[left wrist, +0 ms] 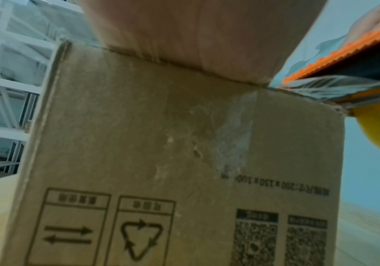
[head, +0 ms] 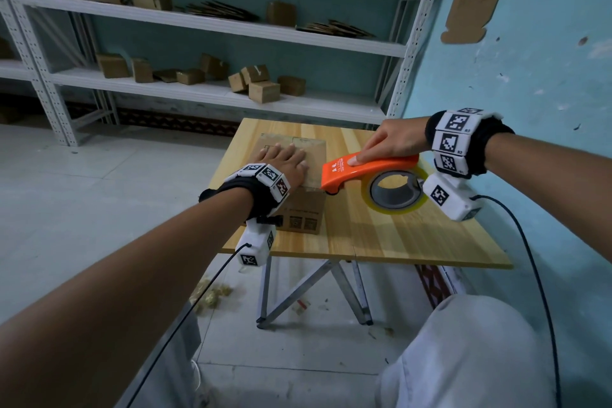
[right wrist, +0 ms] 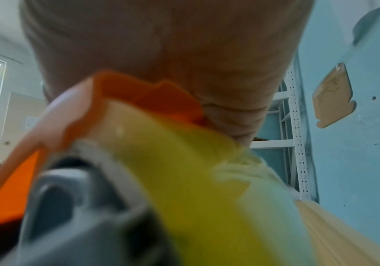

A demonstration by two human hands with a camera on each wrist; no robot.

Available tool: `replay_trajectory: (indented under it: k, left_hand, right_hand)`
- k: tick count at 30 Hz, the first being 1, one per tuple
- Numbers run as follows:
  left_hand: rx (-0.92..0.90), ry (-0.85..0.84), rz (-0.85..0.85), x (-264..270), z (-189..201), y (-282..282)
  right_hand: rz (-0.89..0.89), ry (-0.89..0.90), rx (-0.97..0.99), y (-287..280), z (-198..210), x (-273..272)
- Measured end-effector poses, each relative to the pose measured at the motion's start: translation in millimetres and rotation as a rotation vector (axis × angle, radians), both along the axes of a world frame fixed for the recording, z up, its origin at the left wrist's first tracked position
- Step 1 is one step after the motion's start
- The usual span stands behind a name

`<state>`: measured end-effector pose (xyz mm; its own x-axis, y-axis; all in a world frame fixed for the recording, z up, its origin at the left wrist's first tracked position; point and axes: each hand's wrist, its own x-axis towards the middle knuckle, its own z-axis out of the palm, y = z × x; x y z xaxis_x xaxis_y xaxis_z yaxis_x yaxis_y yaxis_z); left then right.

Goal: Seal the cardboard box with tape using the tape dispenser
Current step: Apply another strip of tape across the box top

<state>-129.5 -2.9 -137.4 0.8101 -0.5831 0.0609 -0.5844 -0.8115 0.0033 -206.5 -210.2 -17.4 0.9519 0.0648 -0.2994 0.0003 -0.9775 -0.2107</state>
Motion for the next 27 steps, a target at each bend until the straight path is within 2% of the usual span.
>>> replay_trajectory:
  k: [14,23,27]
  left_hand:
    - [0.094,-0.056,-0.035,0,0,1]
    - [-0.081,0.063,0.056,6,-1,-7]
    - [0.012,0.097,0.055,7,5,-8]
  right_hand:
    - [0.005,0.009,0.014,-11,4,-6]
    - [0.008,0.026,-0.029,-10,-15,-3]
    - [0.000,0.020,0.013,-15,-15,-6]
